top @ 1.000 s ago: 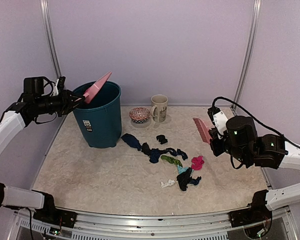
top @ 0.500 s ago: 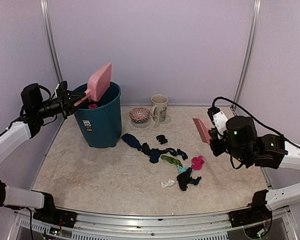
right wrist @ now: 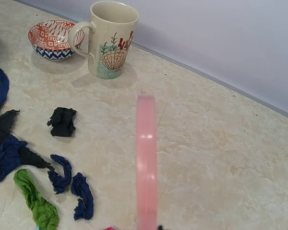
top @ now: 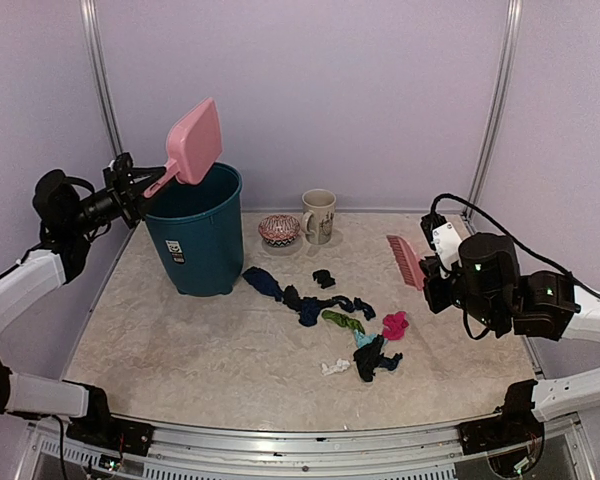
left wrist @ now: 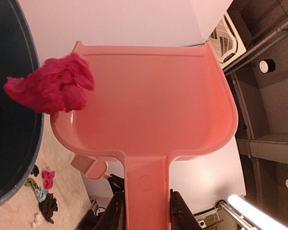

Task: Sweep away the paper scraps from the table
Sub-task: Dump the paper scraps in the dustpan into the trash bin.

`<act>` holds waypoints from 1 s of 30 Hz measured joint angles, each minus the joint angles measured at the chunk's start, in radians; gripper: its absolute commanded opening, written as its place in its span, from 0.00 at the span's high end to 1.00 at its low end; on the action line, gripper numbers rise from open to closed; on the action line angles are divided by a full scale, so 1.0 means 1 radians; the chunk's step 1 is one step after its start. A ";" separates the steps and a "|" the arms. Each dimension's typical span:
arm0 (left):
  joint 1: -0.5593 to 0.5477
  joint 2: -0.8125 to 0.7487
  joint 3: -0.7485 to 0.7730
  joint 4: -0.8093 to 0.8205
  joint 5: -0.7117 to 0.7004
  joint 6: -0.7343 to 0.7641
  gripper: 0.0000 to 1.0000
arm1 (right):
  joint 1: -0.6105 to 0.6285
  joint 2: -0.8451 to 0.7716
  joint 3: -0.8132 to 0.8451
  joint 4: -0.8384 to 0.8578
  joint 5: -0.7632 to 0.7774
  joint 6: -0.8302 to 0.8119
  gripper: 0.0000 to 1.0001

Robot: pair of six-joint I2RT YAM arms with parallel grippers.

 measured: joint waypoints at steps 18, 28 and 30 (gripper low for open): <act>0.032 -0.017 0.046 -0.072 -0.029 0.077 1.00 | 0.000 0.031 0.000 0.005 -0.004 -0.005 1.00; -0.006 -0.017 0.167 -0.380 -0.032 0.314 1.00 | 0.000 0.072 0.010 0.013 -0.003 -0.021 1.00; -0.005 -0.020 0.194 -0.426 -0.031 0.369 1.00 | 0.000 0.080 0.010 0.017 -0.004 -0.024 1.00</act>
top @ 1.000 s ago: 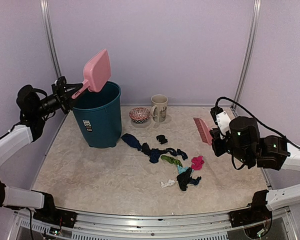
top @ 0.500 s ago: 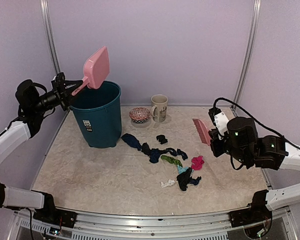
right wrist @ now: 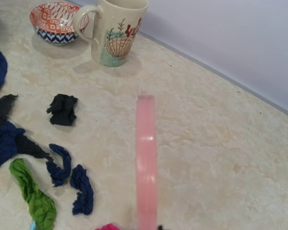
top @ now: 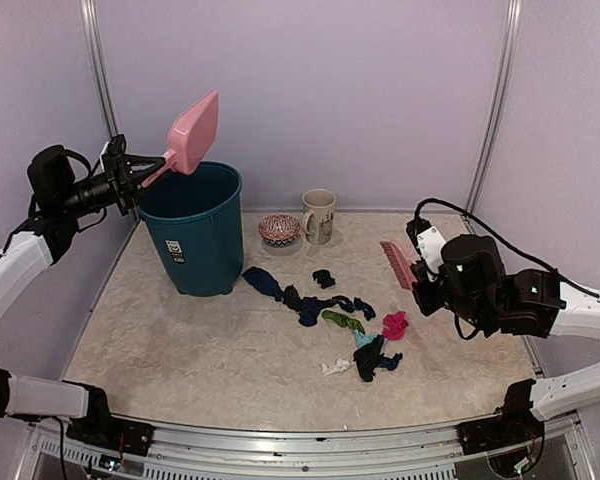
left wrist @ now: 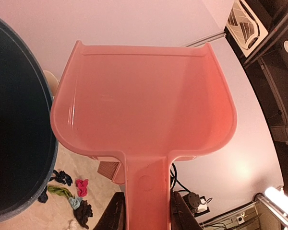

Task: Sweep away the paper scraps from the table
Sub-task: Dump the paper scraps in the dustpan into the trash bin, then sweep the paper scraps at the center of the board.

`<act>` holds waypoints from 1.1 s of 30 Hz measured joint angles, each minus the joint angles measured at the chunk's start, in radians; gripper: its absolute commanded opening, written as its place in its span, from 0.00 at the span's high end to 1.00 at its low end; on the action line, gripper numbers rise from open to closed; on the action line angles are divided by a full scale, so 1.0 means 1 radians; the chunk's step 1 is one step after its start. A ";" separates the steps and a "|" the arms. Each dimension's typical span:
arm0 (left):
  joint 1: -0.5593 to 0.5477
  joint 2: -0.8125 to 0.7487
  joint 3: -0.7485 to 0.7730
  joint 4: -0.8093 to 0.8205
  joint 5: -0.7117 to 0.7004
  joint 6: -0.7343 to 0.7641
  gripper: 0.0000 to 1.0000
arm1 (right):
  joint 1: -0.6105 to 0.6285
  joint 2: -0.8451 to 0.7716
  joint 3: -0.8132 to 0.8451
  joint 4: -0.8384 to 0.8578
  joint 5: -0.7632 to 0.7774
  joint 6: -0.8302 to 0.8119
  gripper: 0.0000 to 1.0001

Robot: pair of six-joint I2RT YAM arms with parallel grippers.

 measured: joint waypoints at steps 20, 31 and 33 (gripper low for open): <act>-0.242 -0.045 0.275 -0.697 -0.428 0.702 1.00 | 0.000 0.107 0.000 0.188 -0.115 -0.251 1.00; -0.590 -0.100 0.259 -0.777 -0.877 0.910 1.00 | 0.000 0.133 -0.015 0.337 -0.251 -0.498 1.00; -0.644 -0.102 0.250 -0.771 -0.930 0.938 1.00 | 0.000 0.150 -0.017 0.349 -0.275 -0.539 1.00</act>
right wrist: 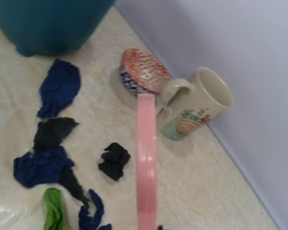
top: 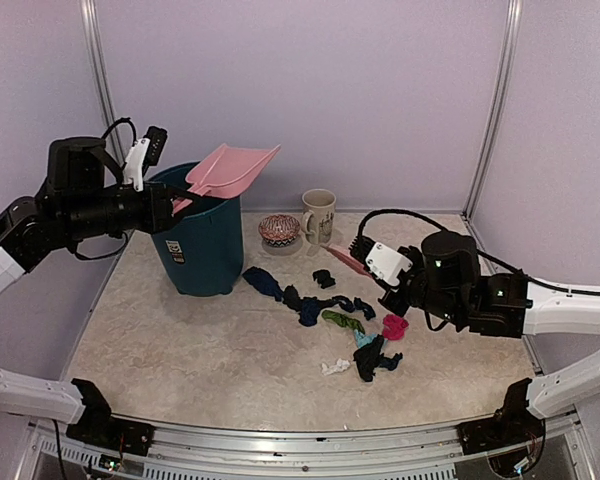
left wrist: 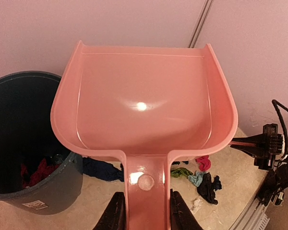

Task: Sweep away the paper scraps from the table
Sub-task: Sweep the paper scraps at the center of the board.

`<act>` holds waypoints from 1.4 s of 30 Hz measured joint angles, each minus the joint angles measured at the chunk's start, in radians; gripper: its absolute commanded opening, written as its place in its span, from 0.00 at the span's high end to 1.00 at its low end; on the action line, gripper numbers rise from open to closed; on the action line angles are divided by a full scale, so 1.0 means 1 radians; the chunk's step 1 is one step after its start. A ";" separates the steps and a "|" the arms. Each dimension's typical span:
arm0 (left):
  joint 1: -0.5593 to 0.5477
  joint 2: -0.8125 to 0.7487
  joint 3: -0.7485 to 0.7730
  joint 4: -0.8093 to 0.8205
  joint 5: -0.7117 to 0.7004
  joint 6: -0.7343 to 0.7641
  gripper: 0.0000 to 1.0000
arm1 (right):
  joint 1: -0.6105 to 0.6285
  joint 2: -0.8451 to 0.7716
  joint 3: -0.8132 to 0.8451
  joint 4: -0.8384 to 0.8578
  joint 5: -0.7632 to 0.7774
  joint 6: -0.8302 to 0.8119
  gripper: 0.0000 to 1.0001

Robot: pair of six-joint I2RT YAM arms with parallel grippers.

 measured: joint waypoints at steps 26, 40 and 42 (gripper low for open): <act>-0.137 0.021 -0.163 0.143 -0.109 0.196 1.00 | 0.000 0.158 -0.018 0.024 -0.227 -0.353 1.00; -0.137 -0.024 -0.230 0.182 -0.072 0.204 1.00 | -0.071 0.420 0.153 0.108 -0.254 -0.530 1.00; -0.137 -0.024 -0.230 0.182 -0.075 0.204 1.00 | -0.081 0.470 0.193 0.136 -0.249 -0.559 1.00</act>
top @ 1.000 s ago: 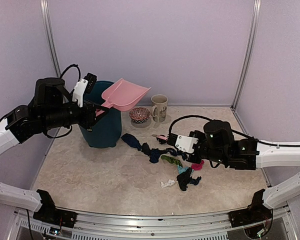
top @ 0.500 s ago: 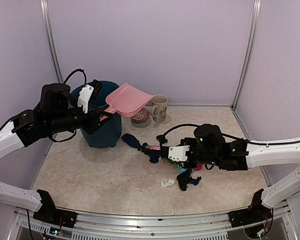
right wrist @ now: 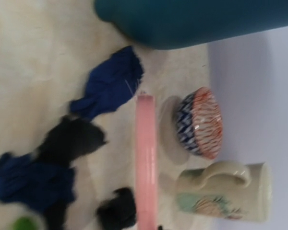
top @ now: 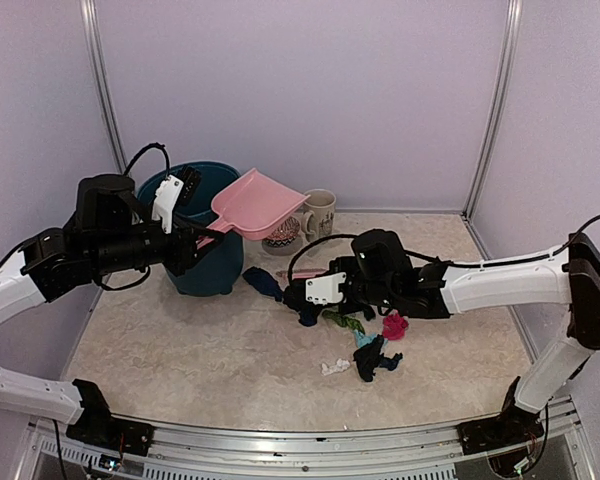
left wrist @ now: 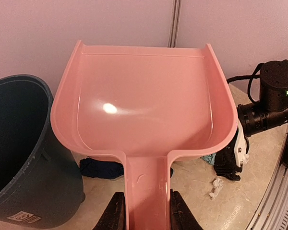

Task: Sweep away the paper scraps from the table
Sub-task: Sweep the paper scraps at the center of the board.

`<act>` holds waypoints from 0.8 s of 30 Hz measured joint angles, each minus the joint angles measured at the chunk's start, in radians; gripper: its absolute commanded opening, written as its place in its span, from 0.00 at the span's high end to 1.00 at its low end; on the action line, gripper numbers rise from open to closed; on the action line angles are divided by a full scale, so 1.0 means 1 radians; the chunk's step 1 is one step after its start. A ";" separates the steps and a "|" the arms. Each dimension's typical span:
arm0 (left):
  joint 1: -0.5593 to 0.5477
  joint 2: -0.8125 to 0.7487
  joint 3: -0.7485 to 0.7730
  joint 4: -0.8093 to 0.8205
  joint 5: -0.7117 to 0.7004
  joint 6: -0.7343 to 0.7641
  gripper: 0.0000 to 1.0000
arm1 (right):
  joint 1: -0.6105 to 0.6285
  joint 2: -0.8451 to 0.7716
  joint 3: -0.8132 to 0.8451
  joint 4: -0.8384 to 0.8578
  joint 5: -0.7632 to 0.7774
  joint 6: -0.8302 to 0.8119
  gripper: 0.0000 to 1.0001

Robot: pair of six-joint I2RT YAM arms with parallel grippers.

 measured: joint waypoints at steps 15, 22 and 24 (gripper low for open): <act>0.000 -0.018 -0.016 0.007 -0.023 0.000 1.00 | -0.025 0.417 0.328 0.115 -0.014 -0.119 1.00; 0.000 -0.018 -0.016 0.006 -0.027 0.000 1.00 | -0.026 0.472 0.362 0.048 -0.051 -0.130 1.00; 0.000 -0.018 -0.016 0.006 -0.027 0.000 1.00 | -0.026 0.471 0.362 0.035 -0.058 -0.134 1.00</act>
